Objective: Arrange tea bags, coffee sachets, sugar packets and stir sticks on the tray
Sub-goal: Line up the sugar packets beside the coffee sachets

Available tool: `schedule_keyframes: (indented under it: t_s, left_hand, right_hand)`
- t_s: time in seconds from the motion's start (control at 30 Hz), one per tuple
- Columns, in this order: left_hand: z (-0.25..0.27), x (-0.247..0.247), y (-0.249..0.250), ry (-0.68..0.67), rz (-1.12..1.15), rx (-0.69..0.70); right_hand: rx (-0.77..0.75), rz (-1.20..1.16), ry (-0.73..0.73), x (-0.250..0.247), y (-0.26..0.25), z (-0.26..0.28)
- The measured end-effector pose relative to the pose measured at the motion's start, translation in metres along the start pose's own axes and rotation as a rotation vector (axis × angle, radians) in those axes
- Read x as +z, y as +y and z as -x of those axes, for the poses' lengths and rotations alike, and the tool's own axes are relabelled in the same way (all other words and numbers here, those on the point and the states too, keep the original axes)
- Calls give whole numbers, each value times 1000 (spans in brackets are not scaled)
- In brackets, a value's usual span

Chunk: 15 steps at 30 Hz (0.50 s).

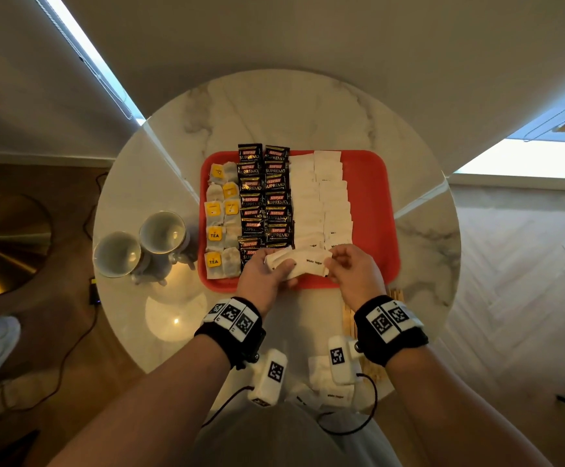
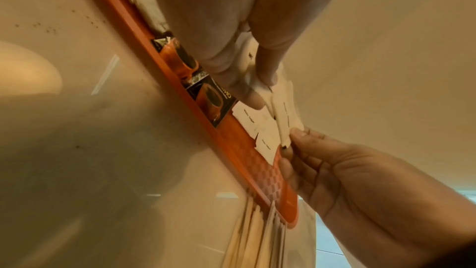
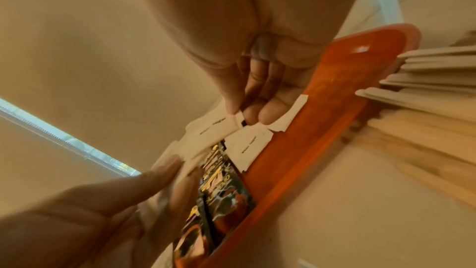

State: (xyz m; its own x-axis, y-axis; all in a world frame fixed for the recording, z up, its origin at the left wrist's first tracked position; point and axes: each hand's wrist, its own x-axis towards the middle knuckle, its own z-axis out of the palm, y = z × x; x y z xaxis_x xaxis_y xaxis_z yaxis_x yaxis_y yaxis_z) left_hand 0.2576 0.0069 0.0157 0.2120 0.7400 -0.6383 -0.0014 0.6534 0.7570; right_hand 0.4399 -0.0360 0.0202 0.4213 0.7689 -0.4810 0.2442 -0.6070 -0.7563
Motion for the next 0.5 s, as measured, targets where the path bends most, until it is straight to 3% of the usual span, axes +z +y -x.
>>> schedule_keyframes:
  t_s: [0.1,0.23,0.5]
  left_hand:
    - [-6,-10,0,57,-35,31]
    - [-8,-19,1,106,17,27]
    - [-8,-23,-2,127,81,-11]
  right_hand:
    - [-5,136,63,-8,-1,-9]
    - [-41,273,17,-4,-3,-21]
    - [-36,358,3,12,-7,-31]
